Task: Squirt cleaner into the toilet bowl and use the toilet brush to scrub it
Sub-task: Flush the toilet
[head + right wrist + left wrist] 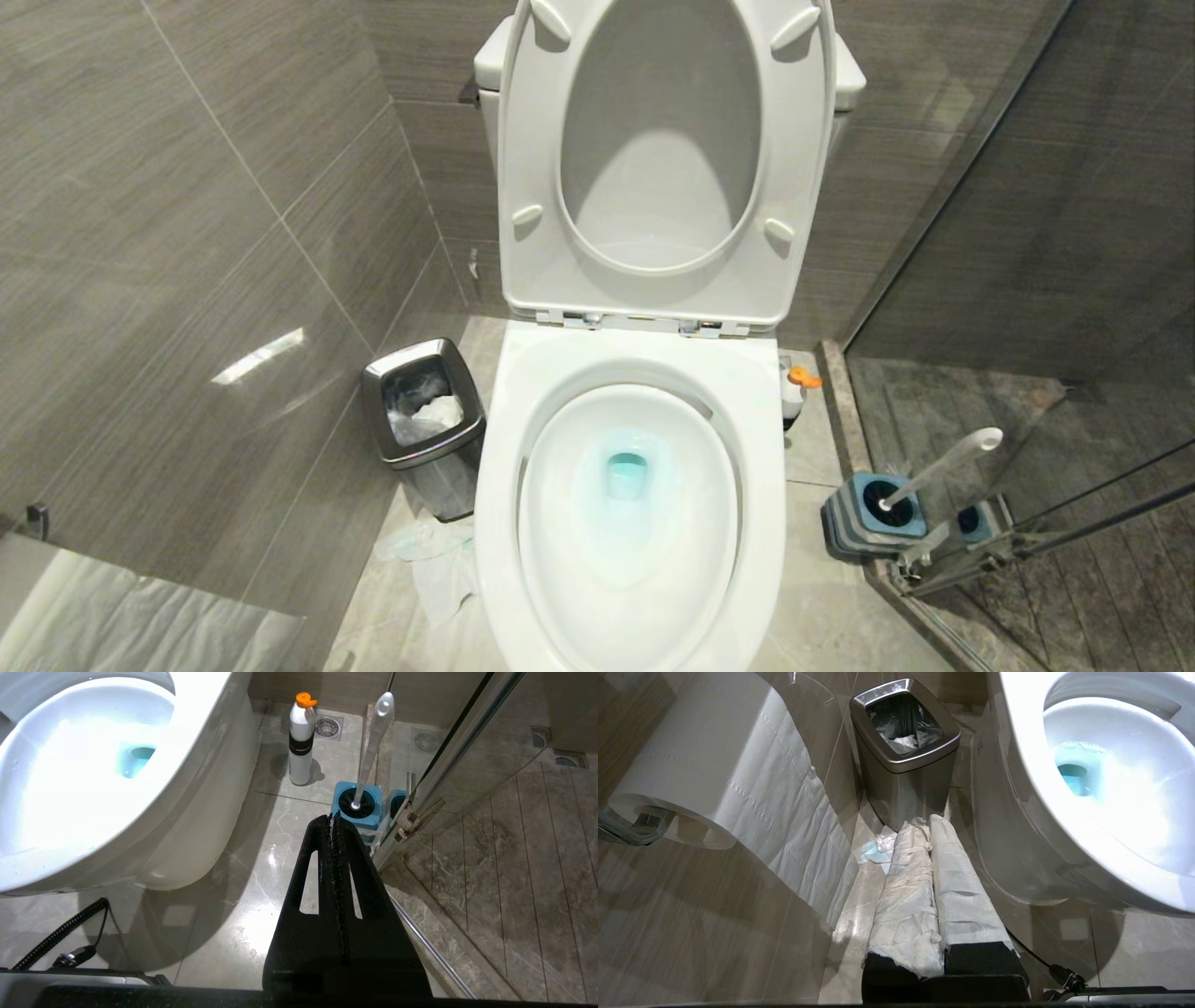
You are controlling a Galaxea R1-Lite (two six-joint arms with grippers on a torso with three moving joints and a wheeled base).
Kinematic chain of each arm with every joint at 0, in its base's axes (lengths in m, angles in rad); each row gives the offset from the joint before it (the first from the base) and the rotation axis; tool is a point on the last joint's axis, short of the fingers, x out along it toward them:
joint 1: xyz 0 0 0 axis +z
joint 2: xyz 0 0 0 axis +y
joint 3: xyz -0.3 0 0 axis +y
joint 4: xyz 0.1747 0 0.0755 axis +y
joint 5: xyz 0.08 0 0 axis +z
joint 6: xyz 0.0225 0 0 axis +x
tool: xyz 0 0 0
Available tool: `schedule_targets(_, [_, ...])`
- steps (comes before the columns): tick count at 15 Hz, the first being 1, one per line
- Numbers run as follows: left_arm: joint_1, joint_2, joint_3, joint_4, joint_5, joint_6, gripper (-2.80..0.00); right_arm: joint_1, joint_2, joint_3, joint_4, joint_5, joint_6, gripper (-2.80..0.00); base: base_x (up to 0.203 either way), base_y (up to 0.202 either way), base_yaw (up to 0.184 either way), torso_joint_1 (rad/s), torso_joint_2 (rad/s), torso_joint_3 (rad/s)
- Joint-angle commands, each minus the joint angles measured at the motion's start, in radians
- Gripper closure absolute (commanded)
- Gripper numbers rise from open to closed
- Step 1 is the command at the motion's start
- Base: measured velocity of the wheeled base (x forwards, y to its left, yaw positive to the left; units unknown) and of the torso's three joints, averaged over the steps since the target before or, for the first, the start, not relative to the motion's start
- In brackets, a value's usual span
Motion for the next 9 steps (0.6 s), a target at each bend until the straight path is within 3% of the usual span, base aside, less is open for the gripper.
schedule_targets(1, [0.0,0.0,0.0,0.0,0.0,0.0,0.0,-0.001,0.001,0.0,0.001,0.0,0.0,0.0,0.0,0.0,0.0,0.0,0.0,0.0])
schedule_targets(9, [0.0,0.0,0.0,0.0,0.0,0.0,0.0,0.0,0.001,0.0,0.001,0.0,0.001,0.0,0.0,0.0,0.0,0.0,0.0,0.0])
